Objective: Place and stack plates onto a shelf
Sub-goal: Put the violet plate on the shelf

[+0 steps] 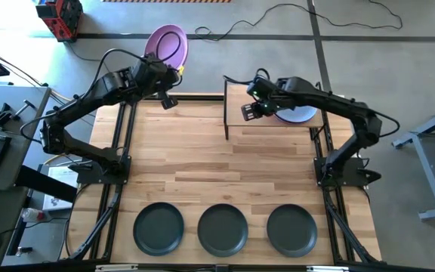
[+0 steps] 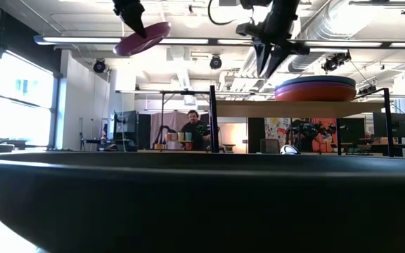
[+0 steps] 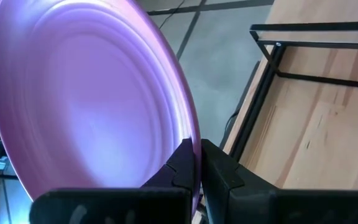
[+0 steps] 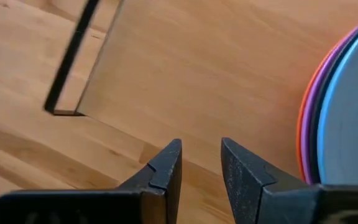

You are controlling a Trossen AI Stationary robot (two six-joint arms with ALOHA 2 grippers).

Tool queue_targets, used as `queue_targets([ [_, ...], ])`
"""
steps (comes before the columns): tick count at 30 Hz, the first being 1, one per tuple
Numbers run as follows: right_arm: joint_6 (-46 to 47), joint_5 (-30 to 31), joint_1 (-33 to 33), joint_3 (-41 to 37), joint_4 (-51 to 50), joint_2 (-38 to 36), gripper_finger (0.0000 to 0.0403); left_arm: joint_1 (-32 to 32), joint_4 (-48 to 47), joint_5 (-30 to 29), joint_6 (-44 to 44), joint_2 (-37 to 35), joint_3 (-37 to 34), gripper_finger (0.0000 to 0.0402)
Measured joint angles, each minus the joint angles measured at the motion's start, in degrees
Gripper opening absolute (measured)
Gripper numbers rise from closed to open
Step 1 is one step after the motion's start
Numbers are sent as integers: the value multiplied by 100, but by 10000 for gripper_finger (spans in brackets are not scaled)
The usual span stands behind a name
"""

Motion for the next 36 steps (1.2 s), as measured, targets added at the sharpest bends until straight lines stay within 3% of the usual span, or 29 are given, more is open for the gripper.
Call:
queue_targets([
  [36,29,369,-809,-42,-1162,23,92,-2,0,155,134,0,0,3],
])
